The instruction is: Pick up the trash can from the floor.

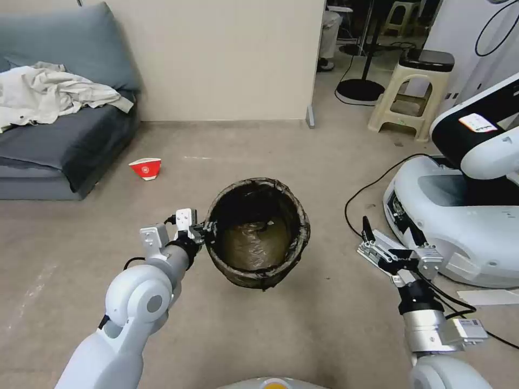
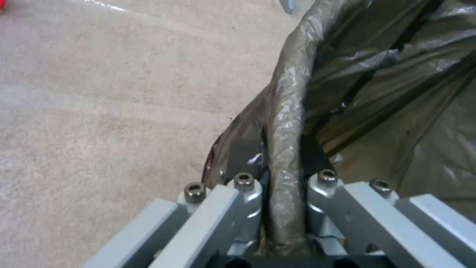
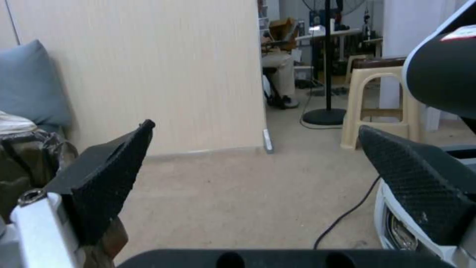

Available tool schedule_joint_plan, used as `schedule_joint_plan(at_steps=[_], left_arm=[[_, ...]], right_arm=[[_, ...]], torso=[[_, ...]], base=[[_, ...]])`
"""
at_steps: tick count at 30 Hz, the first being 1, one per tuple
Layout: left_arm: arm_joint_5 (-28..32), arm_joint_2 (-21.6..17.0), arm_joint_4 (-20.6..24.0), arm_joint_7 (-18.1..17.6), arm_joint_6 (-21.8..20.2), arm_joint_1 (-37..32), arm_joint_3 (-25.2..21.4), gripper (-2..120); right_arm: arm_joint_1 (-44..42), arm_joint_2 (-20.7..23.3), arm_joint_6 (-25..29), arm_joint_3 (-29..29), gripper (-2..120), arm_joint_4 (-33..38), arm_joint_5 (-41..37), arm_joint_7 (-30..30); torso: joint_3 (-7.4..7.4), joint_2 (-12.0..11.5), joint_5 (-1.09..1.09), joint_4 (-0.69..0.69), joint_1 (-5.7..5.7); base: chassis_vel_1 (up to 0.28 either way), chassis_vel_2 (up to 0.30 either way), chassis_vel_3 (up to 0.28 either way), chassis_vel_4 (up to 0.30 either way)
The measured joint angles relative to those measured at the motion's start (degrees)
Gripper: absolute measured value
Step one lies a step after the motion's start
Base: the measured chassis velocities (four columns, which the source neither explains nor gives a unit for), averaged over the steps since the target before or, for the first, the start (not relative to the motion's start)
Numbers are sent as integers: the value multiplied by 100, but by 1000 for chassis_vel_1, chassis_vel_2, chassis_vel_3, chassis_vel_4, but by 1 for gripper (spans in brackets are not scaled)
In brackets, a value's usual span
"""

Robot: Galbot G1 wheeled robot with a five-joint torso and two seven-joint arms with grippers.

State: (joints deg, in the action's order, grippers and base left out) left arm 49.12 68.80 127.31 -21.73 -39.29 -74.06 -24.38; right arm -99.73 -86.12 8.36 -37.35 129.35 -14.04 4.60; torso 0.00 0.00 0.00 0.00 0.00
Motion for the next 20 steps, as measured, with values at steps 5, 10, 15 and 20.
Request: schedule_joint_plan(at_steps=[5,10,15,20], left_arm=[[-10,0,27,8,-2,-33,-27,3],[-29,8,37,16,-2,-53,-37,3],[-44,9,49,21,-1,-71,-43,3],[-49,13,57,22,-2,-76,-43,3]], right_arm=[[-18,0,17,-1,100,20,-1,6],[-26,-2,34,-1,100,22,-1,11],[-27,-3,38,2,100,22,-1,14],[-27,-5,40,3,100,20,0,16]], torso=[[0,0,0,0,0],[0,0,0,0,0],[0,0,0,0,0],[0,0,0,0,0]], base=[[0,0,0,0],[0,0,0,0],[0,0,0,0],[0,0,0,0]])
